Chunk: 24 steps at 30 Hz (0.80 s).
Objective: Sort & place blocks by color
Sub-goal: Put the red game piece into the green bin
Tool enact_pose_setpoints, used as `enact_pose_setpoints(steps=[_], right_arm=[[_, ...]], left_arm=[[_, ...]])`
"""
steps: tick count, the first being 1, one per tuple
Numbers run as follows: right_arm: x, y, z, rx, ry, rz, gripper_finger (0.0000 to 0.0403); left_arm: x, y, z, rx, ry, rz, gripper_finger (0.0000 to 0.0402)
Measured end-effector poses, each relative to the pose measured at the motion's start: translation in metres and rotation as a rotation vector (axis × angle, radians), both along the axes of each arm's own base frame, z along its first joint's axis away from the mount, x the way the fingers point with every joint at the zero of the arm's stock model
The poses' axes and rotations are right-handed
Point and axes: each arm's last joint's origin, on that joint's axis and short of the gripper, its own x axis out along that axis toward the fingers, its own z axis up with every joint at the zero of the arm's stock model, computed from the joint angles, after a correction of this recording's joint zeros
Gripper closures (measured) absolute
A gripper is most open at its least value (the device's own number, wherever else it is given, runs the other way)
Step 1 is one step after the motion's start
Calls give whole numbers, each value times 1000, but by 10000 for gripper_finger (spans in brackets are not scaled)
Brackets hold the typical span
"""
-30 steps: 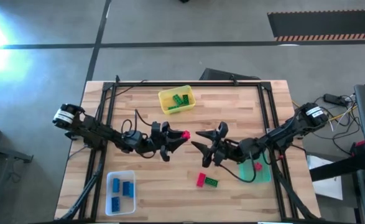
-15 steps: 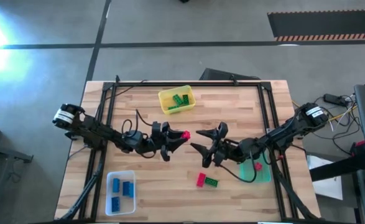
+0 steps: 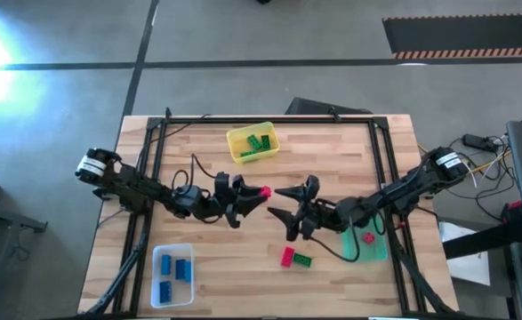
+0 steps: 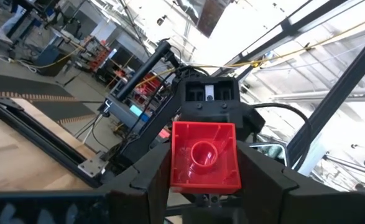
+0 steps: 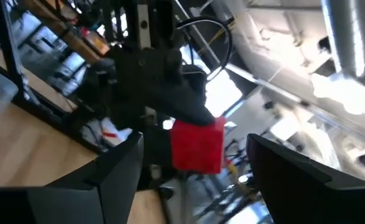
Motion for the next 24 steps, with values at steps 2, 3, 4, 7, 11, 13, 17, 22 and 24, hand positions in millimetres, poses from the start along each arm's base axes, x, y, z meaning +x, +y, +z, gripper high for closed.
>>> enact_pose_setpoints(steps=[2, 3, 4, 7, 11, 13, 17, 22, 24], right_arm=[[2, 0, 1, 34, 11, -5, 129], [4, -1, 2, 36, 20, -13, 129], [5, -1, 2, 33, 30, -20, 129], [9, -3, 5, 29, 41, -44, 131], [10, -3, 8, 30, 38, -45, 138], [11, -3, 9, 23, 39, -46, 142], [13, -5, 7, 18, 43, -33, 150], [19, -8, 5, 48, 39, 0, 157], [22, -11, 7, 51, 32, -8, 161]], left_arm=[[0, 0, 0, -1, -2, -1, 261], [0, 0, 0, -3, -2, -2, 261], [0, 0, 0, -3, -2, -3, 261], [0, 0, 0, 0, -3, -11, 261], [0, -1, 0, 6, -2, -14, 261], [0, -1, 0, 7, -2, -15, 261], [0, -1, 0, 4, -4, -21, 261], [1, -1, -1, 10, 0, -21, 261], [1, -1, -2, 13, 5, -21, 261]])
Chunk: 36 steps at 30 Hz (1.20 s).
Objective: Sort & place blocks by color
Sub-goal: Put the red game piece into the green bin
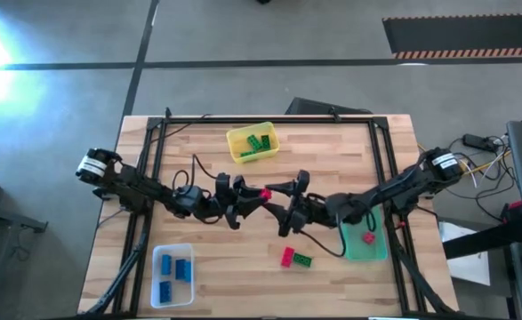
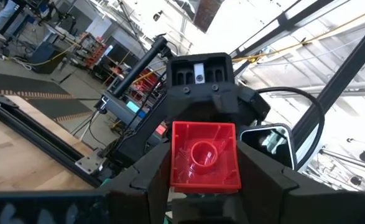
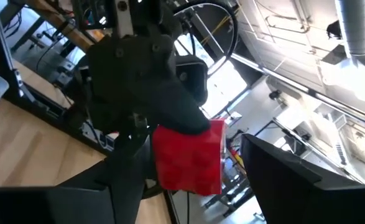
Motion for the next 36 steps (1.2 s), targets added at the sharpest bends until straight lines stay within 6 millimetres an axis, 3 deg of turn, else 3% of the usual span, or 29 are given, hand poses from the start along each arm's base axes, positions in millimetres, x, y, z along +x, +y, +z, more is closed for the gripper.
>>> enact_pose_setpoints(steps=[6, 11, 21, 31, 36], right_arm=[[11, -3, -2, -2, 5, -18, 195], [18, -1, -5, -15, 18, -41, 277], [20, -1, -9, -10, 63, -50, 276], [20, -2, -12, 7, 96, -57, 276], [19, 0, -14, 5, 109, -64, 276]], left_arm=[[0, 0, 0, 2, 1, -1, 261], [0, 0, -1, 21, 6, 6, 261], [-1, 0, -5, 49, 27, 12, 256], [-4, 4, -9, 65, 41, 18, 177], [-6, 4, -12, 59, 47, 13, 165]])
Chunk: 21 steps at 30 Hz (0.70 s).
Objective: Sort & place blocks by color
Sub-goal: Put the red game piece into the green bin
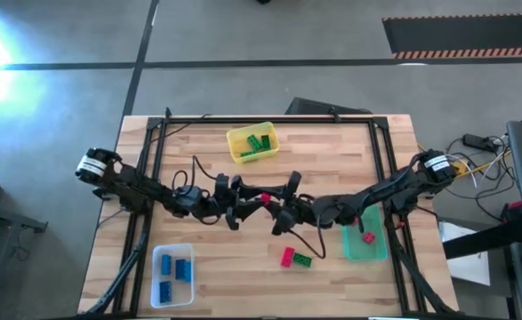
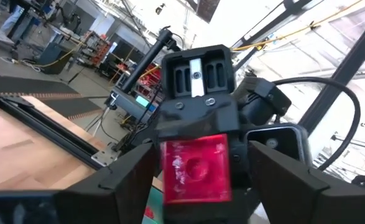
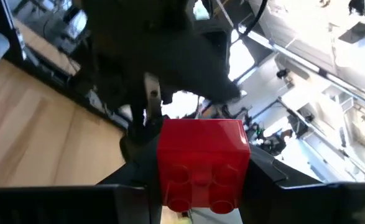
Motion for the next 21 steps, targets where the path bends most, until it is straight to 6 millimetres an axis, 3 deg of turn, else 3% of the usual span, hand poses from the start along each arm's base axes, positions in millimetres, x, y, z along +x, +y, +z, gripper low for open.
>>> enact_pose_setpoints(steps=[14, 21], right_arm=[[-2, 16, 19, -37, -49, 25, 276], [-10, 24, 24, 25, -63, -86, 276]], left_arm=[[-5, -5, 27, 171, -74, 30, 162], [-6, -4, 27, 234, -67, 60, 115]])
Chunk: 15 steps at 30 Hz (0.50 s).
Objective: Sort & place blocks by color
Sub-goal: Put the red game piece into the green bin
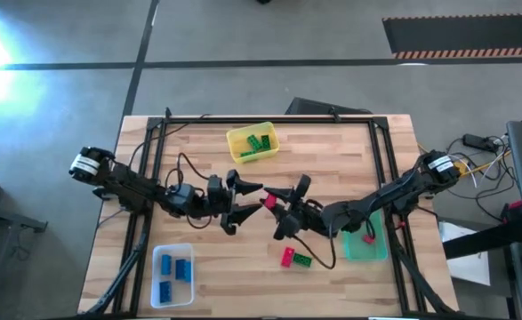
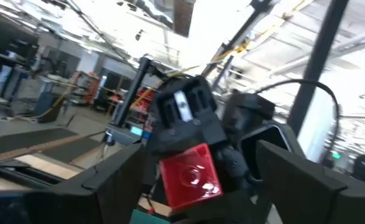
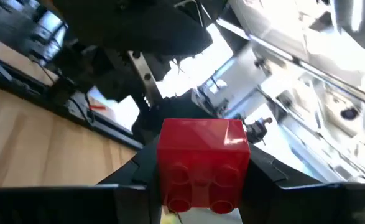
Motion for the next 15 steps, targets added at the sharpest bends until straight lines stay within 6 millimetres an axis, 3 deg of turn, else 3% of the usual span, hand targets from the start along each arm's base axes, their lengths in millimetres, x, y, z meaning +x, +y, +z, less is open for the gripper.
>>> enact_pose_setpoints(steps=[8, 12, 15], right_arm=[[-24, 13, -6, 139, 157, -65, 276], [-47, 2, -4, 355, 282, -66, 276], [-62, -14, 13, 526, 370, -81, 276]], left_arm=[[-2, 2, 1, 90, 14, 73, 86], [-4, 2, 3, 110, 11, 82, 85], [-4, 3, 2, 126, 19, 89, 85]])
